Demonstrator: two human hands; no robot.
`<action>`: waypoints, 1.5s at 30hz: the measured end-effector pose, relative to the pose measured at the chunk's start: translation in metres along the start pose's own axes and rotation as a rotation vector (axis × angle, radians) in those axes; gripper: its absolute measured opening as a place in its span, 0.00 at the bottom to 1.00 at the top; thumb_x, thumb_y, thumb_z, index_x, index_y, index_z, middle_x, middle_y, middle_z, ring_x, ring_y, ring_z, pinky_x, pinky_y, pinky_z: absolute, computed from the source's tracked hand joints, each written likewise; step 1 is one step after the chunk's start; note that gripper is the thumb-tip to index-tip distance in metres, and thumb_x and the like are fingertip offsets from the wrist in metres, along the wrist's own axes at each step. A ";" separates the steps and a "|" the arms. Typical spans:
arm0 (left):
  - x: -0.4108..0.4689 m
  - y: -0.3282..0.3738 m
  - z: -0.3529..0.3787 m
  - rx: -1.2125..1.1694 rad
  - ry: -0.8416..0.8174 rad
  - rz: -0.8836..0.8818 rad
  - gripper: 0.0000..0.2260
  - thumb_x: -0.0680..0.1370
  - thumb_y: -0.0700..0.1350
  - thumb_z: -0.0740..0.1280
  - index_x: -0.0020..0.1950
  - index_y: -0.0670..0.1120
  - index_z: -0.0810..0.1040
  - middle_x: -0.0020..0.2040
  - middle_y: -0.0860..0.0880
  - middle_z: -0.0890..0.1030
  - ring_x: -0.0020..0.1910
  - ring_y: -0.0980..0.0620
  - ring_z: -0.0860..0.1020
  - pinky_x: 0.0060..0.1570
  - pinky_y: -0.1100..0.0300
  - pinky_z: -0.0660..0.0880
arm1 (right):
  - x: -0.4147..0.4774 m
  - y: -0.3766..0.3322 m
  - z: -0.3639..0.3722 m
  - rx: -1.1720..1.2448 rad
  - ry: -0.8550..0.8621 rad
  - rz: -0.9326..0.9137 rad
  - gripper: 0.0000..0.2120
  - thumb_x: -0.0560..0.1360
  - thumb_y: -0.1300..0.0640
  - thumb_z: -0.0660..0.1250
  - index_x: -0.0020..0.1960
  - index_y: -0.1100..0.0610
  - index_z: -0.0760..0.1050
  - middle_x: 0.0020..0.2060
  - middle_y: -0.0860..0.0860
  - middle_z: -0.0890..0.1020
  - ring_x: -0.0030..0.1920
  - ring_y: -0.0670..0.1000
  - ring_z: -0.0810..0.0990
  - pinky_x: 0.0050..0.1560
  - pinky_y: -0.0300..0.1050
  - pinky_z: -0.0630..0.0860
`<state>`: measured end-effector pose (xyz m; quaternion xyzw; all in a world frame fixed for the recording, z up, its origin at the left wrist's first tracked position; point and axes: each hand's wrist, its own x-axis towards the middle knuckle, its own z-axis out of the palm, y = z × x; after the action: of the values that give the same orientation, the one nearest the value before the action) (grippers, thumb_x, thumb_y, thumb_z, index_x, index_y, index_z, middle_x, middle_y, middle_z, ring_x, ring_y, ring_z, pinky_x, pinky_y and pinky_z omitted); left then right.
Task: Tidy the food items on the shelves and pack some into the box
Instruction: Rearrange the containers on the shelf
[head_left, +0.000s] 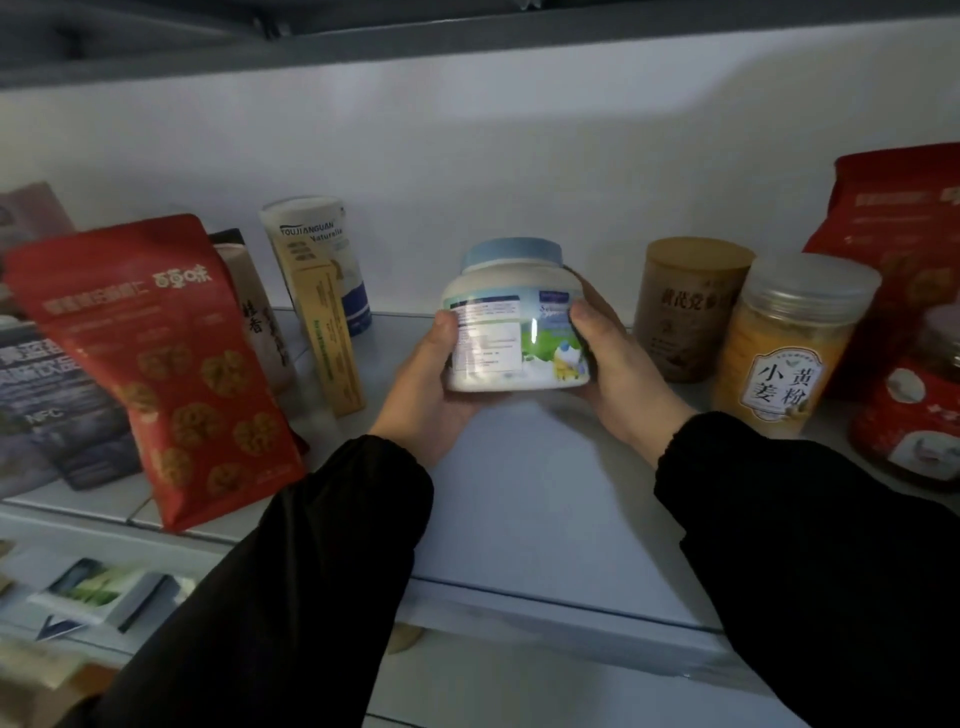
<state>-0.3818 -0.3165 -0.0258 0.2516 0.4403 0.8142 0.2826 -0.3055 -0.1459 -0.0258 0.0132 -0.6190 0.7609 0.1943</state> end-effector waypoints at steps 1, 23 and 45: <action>0.000 0.001 0.000 -0.017 0.001 -0.009 0.35 0.79 0.64 0.60 0.78 0.43 0.68 0.72 0.38 0.77 0.72 0.38 0.75 0.66 0.39 0.77 | -0.001 0.000 0.001 0.026 -0.040 0.023 0.49 0.65 0.33 0.79 0.77 0.57 0.68 0.65 0.56 0.83 0.64 0.56 0.83 0.62 0.55 0.80; -0.003 0.005 -0.001 -0.013 0.031 -0.042 0.39 0.72 0.67 0.66 0.76 0.44 0.72 0.70 0.40 0.79 0.70 0.39 0.77 0.66 0.37 0.76 | -0.011 0.002 0.017 0.060 -0.153 0.082 0.42 0.64 0.31 0.79 0.69 0.54 0.76 0.63 0.55 0.84 0.64 0.55 0.83 0.60 0.50 0.81; -0.001 0.004 -0.002 -0.090 0.059 0.018 0.27 0.81 0.60 0.60 0.75 0.45 0.74 0.70 0.39 0.79 0.70 0.39 0.78 0.70 0.35 0.72 | -0.016 -0.012 0.029 -0.024 0.093 0.047 0.23 0.82 0.37 0.59 0.64 0.51 0.80 0.59 0.55 0.86 0.60 0.55 0.85 0.55 0.55 0.83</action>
<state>-0.3837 -0.3198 -0.0238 0.2185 0.4089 0.8428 0.2734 -0.2929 -0.1756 -0.0119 -0.0391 -0.6185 0.7575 0.2051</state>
